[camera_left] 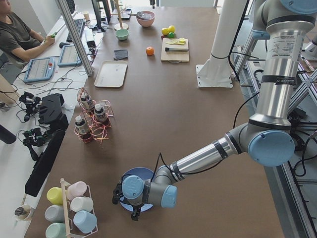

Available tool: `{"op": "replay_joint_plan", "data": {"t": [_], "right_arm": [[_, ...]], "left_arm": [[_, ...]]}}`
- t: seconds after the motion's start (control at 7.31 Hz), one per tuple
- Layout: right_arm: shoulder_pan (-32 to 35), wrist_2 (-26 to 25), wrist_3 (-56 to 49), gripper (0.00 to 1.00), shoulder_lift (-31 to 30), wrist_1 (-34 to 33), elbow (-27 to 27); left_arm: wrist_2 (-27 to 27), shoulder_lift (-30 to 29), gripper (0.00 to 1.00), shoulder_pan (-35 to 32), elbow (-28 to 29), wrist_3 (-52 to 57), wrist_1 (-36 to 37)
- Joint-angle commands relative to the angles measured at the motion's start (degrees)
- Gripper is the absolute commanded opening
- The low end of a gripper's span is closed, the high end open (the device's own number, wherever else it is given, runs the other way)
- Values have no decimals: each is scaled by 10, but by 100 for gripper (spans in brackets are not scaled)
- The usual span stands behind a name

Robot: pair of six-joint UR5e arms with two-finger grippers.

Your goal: Pick orange to plate

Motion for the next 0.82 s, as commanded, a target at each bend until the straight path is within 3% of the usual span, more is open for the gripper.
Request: {"op": "replay_joint_plan", "data": {"t": [0.0,0.14,0.27,0.41,0.68], "right_arm": [[-2,1,0,100,1,10,-2],[-5,0,0,100,2,10,-2],[-6,0,0,100,2,10,0],[-7,0,0,100,2,10,0],[-12,0,0,100,3,10,1]], "left_arm": [[24,-15,98,-1,24,-2,0],[33,-21,97,-1,32,-2,0],[40,-27,85,-1,39,-2,0],[43,-28,63,-1,40,-5,0],[43,-28,35,-1,42,-7,0]]}}
